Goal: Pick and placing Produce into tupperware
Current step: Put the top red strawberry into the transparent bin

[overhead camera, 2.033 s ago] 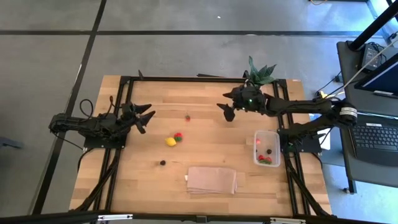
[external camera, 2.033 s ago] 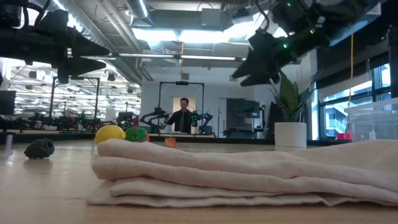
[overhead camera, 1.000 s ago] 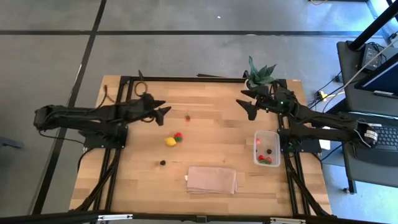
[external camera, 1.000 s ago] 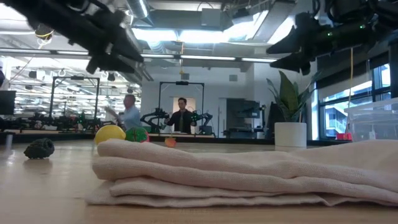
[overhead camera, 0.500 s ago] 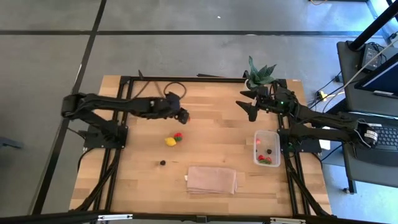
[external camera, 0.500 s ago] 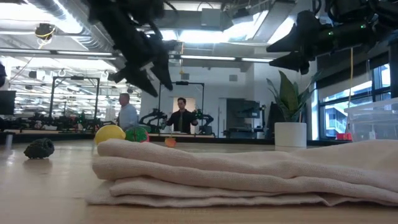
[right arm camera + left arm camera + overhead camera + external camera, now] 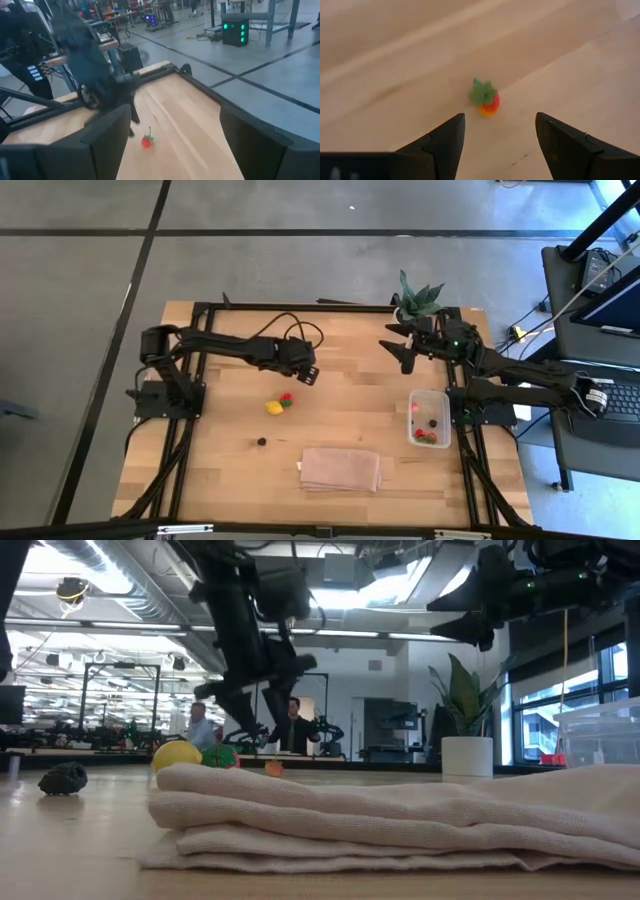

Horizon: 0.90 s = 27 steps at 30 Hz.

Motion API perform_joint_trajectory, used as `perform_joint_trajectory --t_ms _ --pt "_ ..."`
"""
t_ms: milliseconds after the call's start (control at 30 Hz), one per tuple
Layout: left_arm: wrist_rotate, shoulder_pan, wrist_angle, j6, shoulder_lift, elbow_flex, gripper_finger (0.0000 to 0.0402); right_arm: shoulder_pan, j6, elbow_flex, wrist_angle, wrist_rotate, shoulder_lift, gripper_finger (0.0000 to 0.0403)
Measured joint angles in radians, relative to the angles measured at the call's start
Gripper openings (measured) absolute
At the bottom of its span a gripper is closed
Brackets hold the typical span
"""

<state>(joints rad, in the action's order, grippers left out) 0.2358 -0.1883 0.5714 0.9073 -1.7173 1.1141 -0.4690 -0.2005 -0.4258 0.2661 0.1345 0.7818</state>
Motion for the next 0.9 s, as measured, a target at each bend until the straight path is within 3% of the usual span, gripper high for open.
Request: perform_joint_trajectory --t_ms 900 --pt "0.007 -0.014 -0.087 0.007 -0.140 0.000 0.0233 0.000 0.077 -0.063 -0.050 0.000 0.000 0.0307"
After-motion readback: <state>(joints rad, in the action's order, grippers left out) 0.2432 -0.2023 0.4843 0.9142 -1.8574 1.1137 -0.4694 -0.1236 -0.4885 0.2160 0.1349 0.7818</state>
